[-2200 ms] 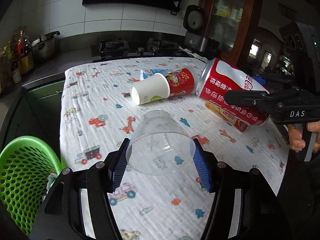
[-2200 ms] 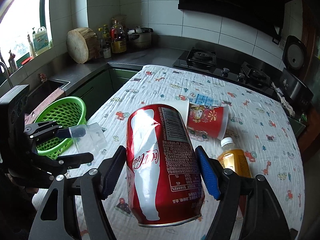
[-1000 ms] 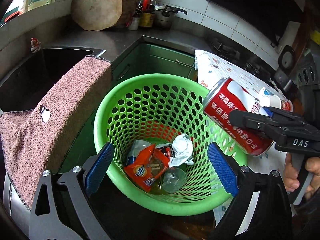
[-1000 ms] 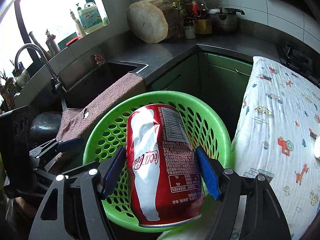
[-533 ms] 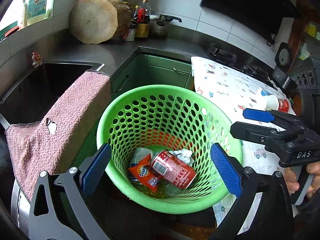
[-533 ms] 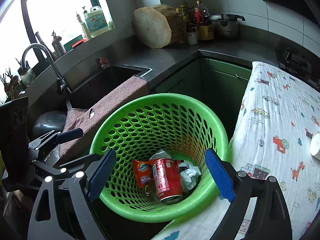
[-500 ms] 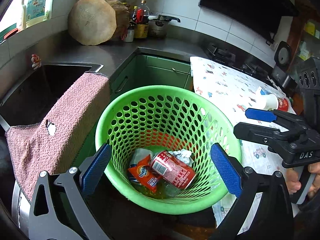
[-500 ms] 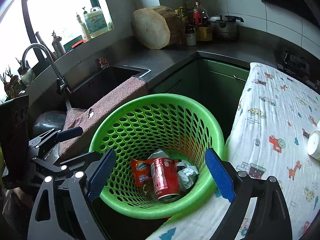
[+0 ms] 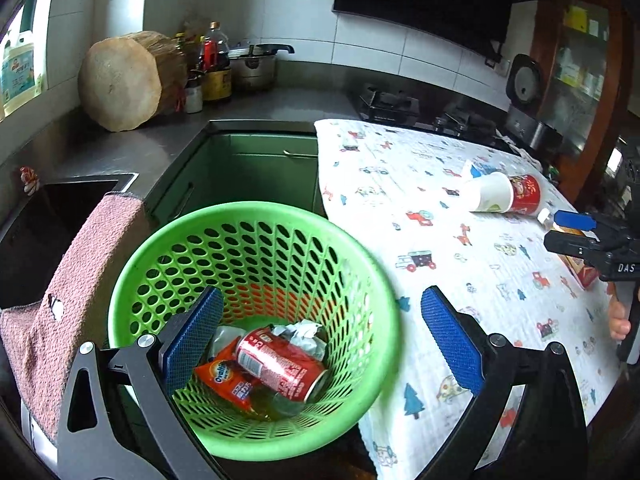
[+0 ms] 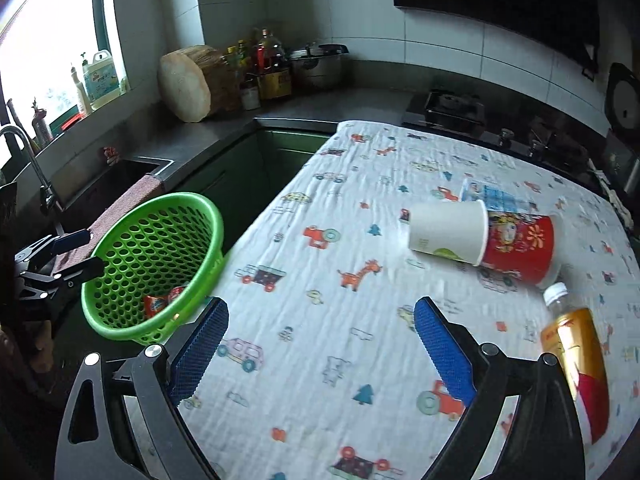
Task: Collect trash
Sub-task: 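Grasp white paper cup with left tool while right tool grasps yellow-red drink bottle, then carry paper cup and drink bottle into the green basket and release both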
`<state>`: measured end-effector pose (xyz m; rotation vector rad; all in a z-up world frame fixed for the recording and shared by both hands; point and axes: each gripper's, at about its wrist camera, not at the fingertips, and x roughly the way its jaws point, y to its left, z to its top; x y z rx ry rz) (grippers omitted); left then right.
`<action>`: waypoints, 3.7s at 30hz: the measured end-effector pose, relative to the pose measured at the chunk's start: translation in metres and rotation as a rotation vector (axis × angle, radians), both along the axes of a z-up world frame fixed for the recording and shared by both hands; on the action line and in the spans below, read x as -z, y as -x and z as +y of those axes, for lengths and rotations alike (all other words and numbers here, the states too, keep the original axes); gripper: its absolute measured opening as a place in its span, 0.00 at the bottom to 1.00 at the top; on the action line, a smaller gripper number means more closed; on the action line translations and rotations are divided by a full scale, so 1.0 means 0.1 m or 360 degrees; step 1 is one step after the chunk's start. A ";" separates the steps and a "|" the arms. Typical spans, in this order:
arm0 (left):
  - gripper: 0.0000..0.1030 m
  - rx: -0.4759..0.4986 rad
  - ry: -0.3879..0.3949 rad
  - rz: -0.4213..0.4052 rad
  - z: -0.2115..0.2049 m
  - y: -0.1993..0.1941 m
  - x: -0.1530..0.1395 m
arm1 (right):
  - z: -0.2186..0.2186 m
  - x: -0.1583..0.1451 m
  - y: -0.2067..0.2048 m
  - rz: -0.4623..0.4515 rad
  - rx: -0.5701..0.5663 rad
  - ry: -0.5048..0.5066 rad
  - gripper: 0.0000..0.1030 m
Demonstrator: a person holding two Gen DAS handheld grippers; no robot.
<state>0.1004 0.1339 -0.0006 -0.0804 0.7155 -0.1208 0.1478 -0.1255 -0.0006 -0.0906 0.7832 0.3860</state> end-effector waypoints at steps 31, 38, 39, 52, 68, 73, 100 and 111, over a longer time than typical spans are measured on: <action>0.95 0.0996 -0.0371 0.0050 -2.54 -1.70 0.15 | -2.07 0.63 -0.49 0.0413 0.0353 0.0301 0.88; 0.95 0.1159 -0.0479 0.0080 -2.82 -2.07 0.30 | -2.09 0.74 -0.60 0.0475 0.0313 0.0309 0.88; 0.95 0.1172 -0.0500 0.0075 -2.86 -2.10 0.32 | -2.09 0.75 -0.61 0.0480 0.0311 0.0311 0.88; 0.94 0.1382 -0.0572 0.0166 -3.14 -2.33 0.54 | -2.07 0.83 -0.73 0.0527 0.0261 0.0351 0.81; 0.66 0.1315 -0.0544 0.0211 -3.04 -2.32 0.58 | -2.01 0.82 -0.65 0.0535 0.0261 0.0305 0.61; 0.63 0.1232 -0.0505 0.0228 -2.92 -2.21 0.56 | -1.98 0.75 -0.52 0.0506 0.0285 0.0277 0.61; 0.62 0.0576 -0.0307 0.0111 -0.81 -0.89 -0.03 | -0.55 0.24 -0.04 0.0295 -0.0103 0.0166 0.61; 0.63 0.0211 -0.0326 0.0330 0.23 -0.61 0.46 | 0.60 0.13 -0.12 0.0252 -0.0402 0.0076 0.61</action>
